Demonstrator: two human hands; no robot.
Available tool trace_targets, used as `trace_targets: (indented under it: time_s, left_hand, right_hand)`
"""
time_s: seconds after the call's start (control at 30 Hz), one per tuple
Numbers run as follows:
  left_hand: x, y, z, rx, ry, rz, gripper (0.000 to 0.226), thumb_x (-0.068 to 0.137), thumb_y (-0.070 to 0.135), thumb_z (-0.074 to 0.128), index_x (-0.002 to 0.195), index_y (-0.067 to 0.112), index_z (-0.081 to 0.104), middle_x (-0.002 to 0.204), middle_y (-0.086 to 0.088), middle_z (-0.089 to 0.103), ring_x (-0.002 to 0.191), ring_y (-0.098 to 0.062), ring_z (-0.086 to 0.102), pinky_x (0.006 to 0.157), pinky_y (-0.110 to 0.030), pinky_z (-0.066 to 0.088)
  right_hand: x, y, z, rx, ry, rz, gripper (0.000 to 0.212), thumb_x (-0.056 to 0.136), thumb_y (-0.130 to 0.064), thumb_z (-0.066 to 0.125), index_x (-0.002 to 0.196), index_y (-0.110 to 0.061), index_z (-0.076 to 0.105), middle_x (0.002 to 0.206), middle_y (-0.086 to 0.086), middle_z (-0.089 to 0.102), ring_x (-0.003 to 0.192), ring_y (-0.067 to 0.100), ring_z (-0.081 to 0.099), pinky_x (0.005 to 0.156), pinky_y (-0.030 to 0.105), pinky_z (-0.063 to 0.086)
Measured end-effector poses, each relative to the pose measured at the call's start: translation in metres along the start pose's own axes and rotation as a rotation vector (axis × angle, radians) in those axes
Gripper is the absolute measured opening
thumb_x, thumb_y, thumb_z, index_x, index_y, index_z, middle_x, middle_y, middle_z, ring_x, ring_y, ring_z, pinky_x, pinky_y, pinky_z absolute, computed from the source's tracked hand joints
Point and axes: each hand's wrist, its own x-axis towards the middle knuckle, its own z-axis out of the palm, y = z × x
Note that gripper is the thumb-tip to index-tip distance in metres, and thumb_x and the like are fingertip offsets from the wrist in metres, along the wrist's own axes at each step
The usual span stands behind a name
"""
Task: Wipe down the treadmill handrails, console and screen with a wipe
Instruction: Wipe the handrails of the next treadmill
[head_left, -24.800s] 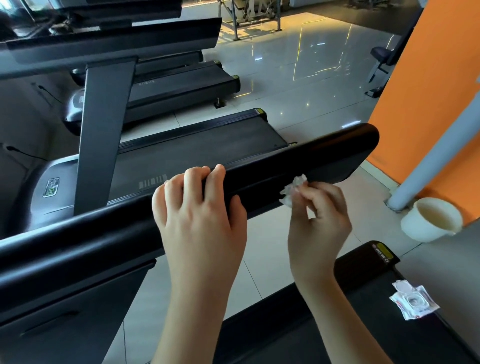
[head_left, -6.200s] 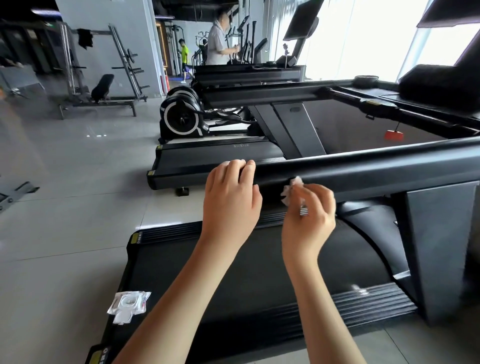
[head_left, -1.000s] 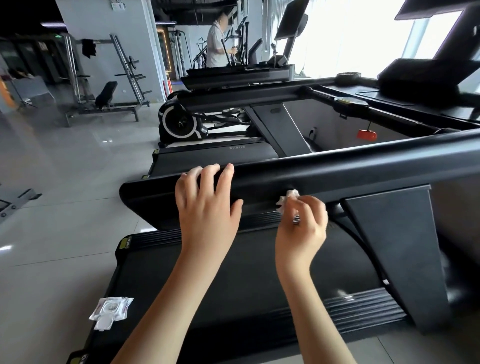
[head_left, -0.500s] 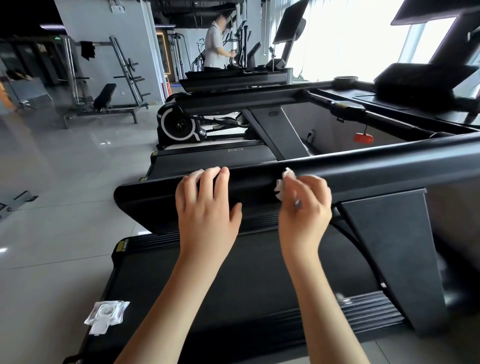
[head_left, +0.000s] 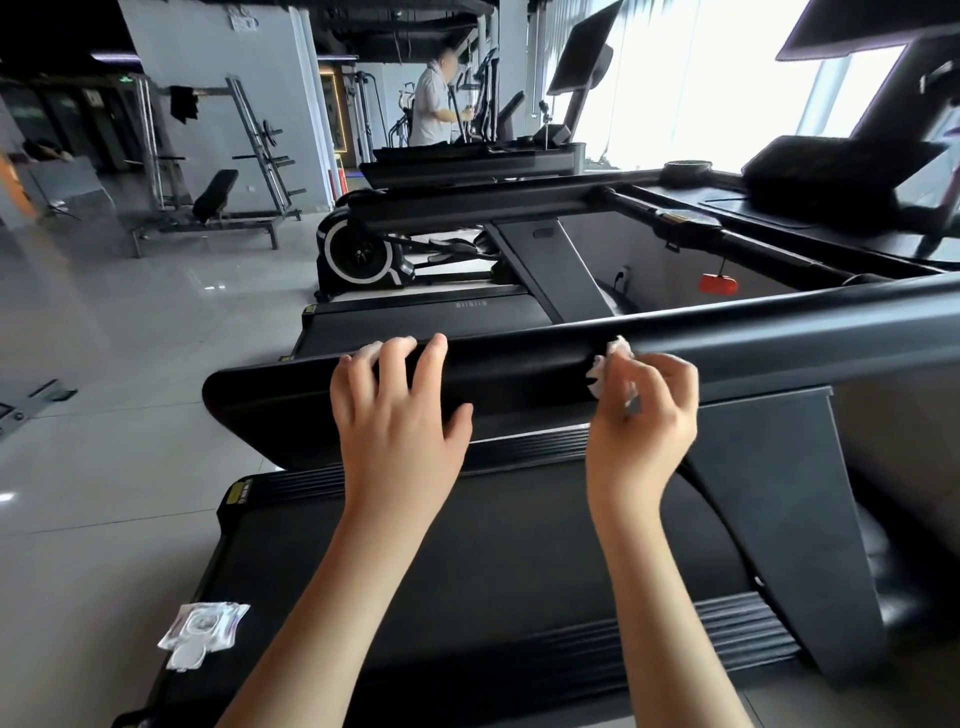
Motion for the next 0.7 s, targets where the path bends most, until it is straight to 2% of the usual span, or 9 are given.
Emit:
trace_targets:
  time_s: [0.07, 0.17, 0.23, 0.33, 0.43, 0.53, 0.6, 0.7]
  left_hand:
    - [0.002, 0.006, -0.001, -0.011, 0.003, -0.014, 0.058, 0.071, 0.033, 0.076, 0.120, 0.006, 0.062, 0.116, -0.015, 0.058, 0.109, -0.031, 0.038, 0.096, -0.058, 0.041]
    - [0.006, 0.016, 0.001, 0.004, -0.011, -0.032, 0.056, 0.073, 0.035, 0.071, 0.117, 0.002, 0.061, 0.117, -0.015, 0.058, 0.109, -0.032, 0.038, 0.096, -0.055, 0.041]
    - [0.006, 0.020, 0.003, 0.009, -0.022, -0.040, 0.055, 0.074, 0.033, 0.072, 0.121, 0.006, 0.060, 0.115, -0.015, 0.057, 0.106, -0.033, 0.039, 0.093, -0.052, 0.042]
    - [0.003, 0.020, 0.004, 0.025, -0.008, -0.016, 0.052, 0.077, 0.032, 0.067, 0.125, 0.014, 0.059, 0.117, -0.015, 0.056, 0.106, -0.036, 0.043, 0.093, -0.051, 0.042]
    - [0.003, 0.022, 0.005, 0.007, 0.009, -0.028, 0.050, 0.076, 0.028, 0.070, 0.123, 0.011, 0.061, 0.117, -0.016, 0.057, 0.108, -0.037, 0.045, 0.095, -0.053, 0.040]
    - [0.004, 0.029, 0.005, -0.003, 0.006, -0.058, 0.052, 0.076, 0.029, 0.072, 0.121, 0.006, 0.061, 0.117, -0.018, 0.057, 0.111, -0.033, 0.039, 0.097, -0.058, 0.039]
    - [0.004, 0.035, 0.006, -0.001, -0.004, -0.063, 0.055, 0.076, 0.031, 0.070, 0.122, 0.002, 0.059, 0.117, -0.017, 0.057, 0.111, -0.031, 0.037, 0.098, -0.058, 0.039]
    - [0.003, 0.035, 0.006, 0.021, -0.010, -0.057, 0.058, 0.075, 0.034, 0.068, 0.122, 0.002, 0.058, 0.117, -0.017, 0.057, 0.110, -0.032, 0.038, 0.097, -0.055, 0.040]
  right_hand:
    - [-0.011, 0.002, -0.003, -0.045, 0.035, 0.015, 0.012, 0.091, -0.003, 0.063, 0.082, -0.002, 0.072, 0.091, 0.003, 0.056, 0.076, 0.034, 0.057, 0.068, 0.031, 0.047]
    - [-0.035, -0.003, 0.000, -0.045, -0.075, 0.004, 0.012, 0.089, 0.000, 0.062, 0.082, -0.003, 0.071, 0.092, 0.007, 0.059, 0.077, 0.032, 0.057, 0.070, 0.030, 0.046]
    - [-0.027, 0.001, -0.002, -0.028, -0.118, -0.043, 0.012, 0.089, -0.002, 0.062, 0.082, -0.004, 0.072, 0.092, 0.007, 0.059, 0.077, 0.030, 0.057, 0.070, 0.029, 0.047]
    - [-0.005, 0.017, -0.009, -0.041, -0.008, 0.002, 0.012, 0.088, -0.002, 0.064, 0.079, -0.003, 0.072, 0.090, 0.009, 0.060, 0.078, 0.032, 0.059, 0.073, 0.016, 0.044]
    - [-0.010, 0.021, -0.011, -0.057, 0.048, 0.063, 0.016, 0.090, -0.005, 0.063, 0.077, -0.002, 0.071, 0.088, 0.010, 0.061, 0.076, 0.032, 0.058, 0.072, 0.019, 0.043]
    - [-0.023, 0.010, -0.006, -0.037, -0.069, -0.010, 0.014, 0.089, -0.005, 0.062, 0.080, -0.004, 0.073, 0.088, 0.007, 0.062, 0.079, 0.025, 0.056, 0.073, 0.020, 0.042]
    - [-0.012, 0.010, -0.005, -0.019, -0.122, -0.083, 0.013, 0.089, -0.004, 0.063, 0.085, -0.005, 0.075, 0.089, 0.007, 0.062, 0.080, 0.025, 0.054, 0.071, 0.027, 0.047]
    - [0.013, 0.015, -0.008, -0.007, -0.069, -0.028, 0.015, 0.092, -0.010, 0.061, 0.093, -0.007, 0.076, 0.091, 0.006, 0.061, 0.082, 0.027, 0.055, 0.064, 0.039, 0.051]
